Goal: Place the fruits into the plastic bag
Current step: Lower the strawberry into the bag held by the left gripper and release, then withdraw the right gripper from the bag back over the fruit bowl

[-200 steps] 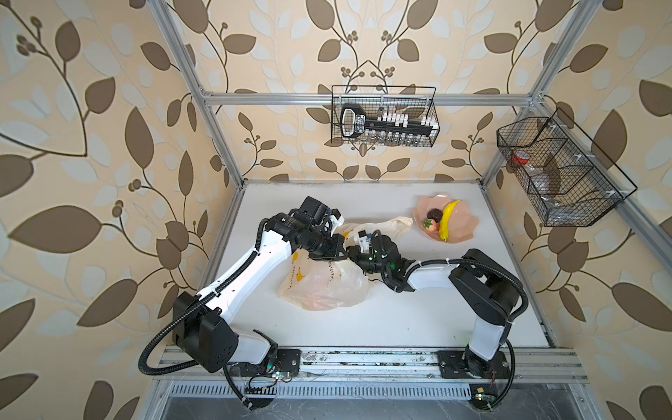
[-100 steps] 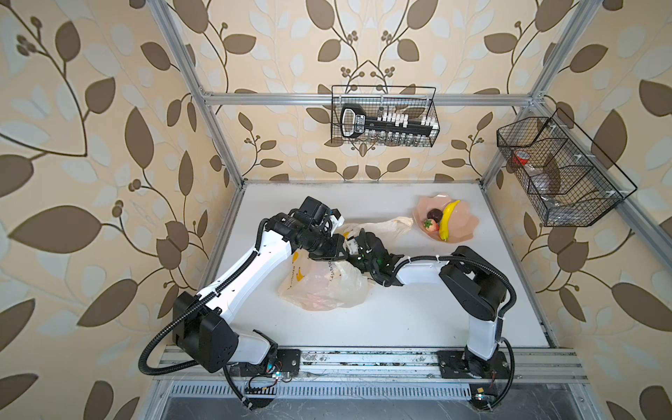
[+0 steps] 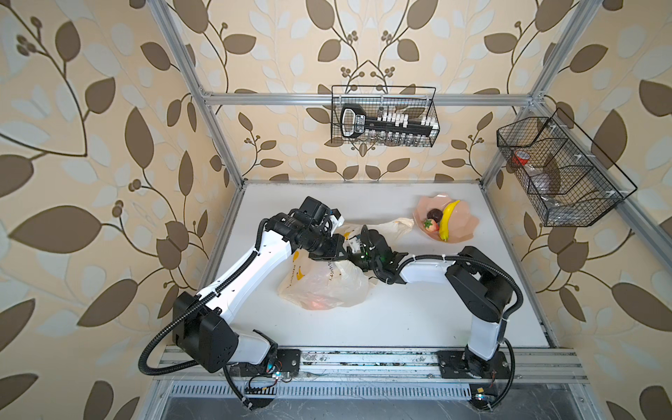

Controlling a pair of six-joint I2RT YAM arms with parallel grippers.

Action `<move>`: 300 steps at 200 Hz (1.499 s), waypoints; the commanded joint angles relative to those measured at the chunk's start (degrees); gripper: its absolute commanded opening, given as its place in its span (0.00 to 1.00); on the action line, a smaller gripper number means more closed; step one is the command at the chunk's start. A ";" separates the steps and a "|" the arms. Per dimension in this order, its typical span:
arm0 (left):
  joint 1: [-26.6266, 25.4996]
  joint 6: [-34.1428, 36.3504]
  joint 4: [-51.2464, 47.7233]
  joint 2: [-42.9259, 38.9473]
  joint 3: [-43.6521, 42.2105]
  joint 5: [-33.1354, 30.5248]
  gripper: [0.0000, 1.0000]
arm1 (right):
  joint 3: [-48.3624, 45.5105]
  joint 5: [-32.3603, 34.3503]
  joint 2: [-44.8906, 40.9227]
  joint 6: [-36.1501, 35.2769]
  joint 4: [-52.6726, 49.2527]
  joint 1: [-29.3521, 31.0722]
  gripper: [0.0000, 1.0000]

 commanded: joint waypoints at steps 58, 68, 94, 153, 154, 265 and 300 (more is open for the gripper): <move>-0.47 0.32 0.18 -1.58 0.74 -0.40 0.00 | -6.61 2.81 -8.80 -3.58 -7.01 -2.60 0.97; -0.47 0.33 0.10 -1.57 0.89 -0.49 0.00 | -7.30 3.56 -9.64 -4.00 -8.03 -2.95 0.97; -0.47 0.56 -0.16 -1.31 1.09 -0.76 0.00 | -8.90 3.70 -11.47 -4.41 -8.80 -3.58 0.97; -0.47 0.70 0.00 -0.95 1.22 -0.67 0.00 | -12.85 6.39 -18.27 -6.99 -14.33 -6.01 0.98; -0.47 0.68 0.00 -0.95 1.24 -0.67 0.00 | -12.89 6.45 -18.37 -7.14 -14.49 -6.09 0.98; -0.47 0.85 0.36 -0.70 1.00 -0.34 0.00 | -14.16 8.99 -31.21 -14.32 -27.64 -11.17 0.99; -0.44 0.94 0.38 -0.69 1.00 -0.27 0.00 | -15.46 10.55 -35.55 -15.79 -31.13 -13.80 1.00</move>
